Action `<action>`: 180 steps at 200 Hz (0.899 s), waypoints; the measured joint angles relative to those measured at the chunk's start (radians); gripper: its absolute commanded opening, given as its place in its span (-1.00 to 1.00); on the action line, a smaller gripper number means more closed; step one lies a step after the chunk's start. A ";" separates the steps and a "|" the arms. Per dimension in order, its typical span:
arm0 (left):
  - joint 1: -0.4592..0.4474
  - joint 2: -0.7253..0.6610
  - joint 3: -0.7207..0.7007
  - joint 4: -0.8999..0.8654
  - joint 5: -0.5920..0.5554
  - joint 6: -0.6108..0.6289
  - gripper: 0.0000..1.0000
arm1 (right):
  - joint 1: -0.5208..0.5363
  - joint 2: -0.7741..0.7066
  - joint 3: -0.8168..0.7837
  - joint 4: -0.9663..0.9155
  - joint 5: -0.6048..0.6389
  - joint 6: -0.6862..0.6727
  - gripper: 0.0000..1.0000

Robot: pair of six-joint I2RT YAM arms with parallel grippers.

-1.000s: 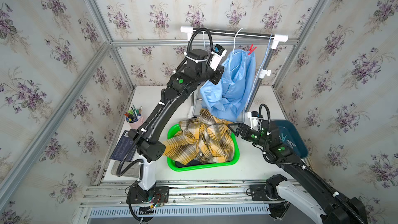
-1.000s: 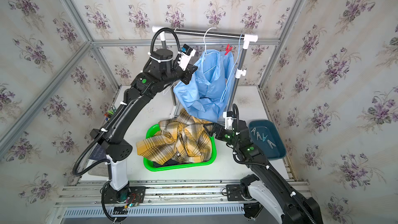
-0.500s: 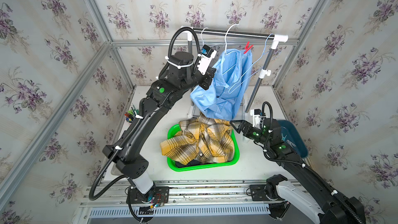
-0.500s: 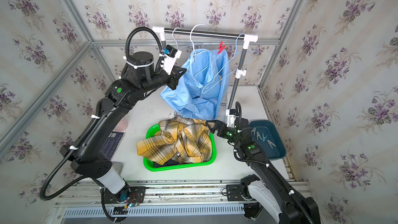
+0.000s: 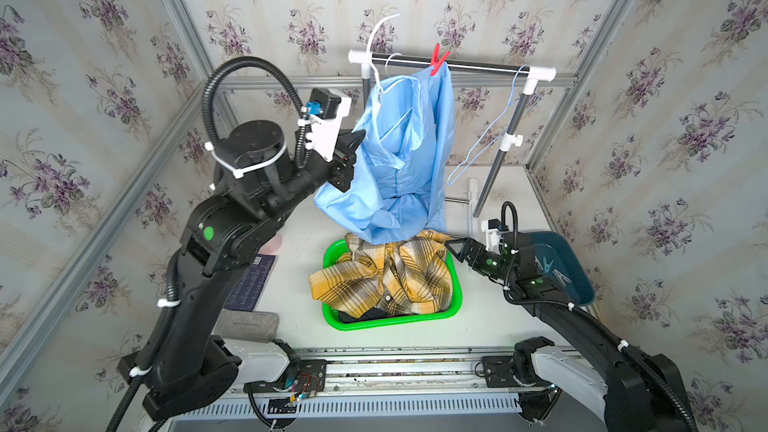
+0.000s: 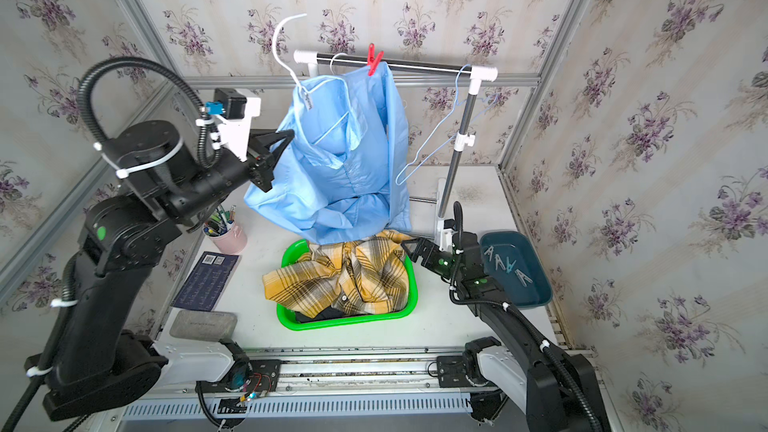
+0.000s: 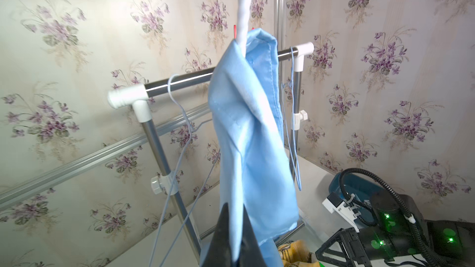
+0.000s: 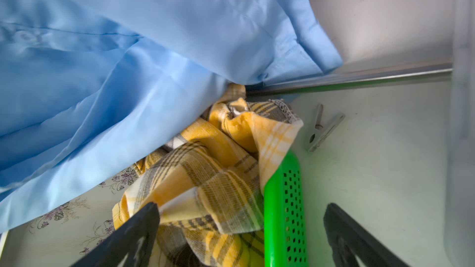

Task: Remove the clothespins securing long-sleeve shirts to the hanger
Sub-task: Pick up the hanger from the clothesline, then move the bin to the center of the board.

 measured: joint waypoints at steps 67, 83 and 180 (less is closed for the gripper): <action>-0.001 -0.075 0.198 -0.117 -0.107 0.008 -1.00 | 0.180 0.140 -0.043 0.194 -0.011 0.080 0.83; -0.001 -0.089 0.223 -0.151 -0.146 0.013 -1.00 | 0.222 0.186 -0.040 0.252 -0.016 0.111 0.82; -0.001 -0.113 -0.129 -0.223 -0.219 -0.058 -1.00 | 0.302 0.292 0.093 0.258 0.128 0.119 0.85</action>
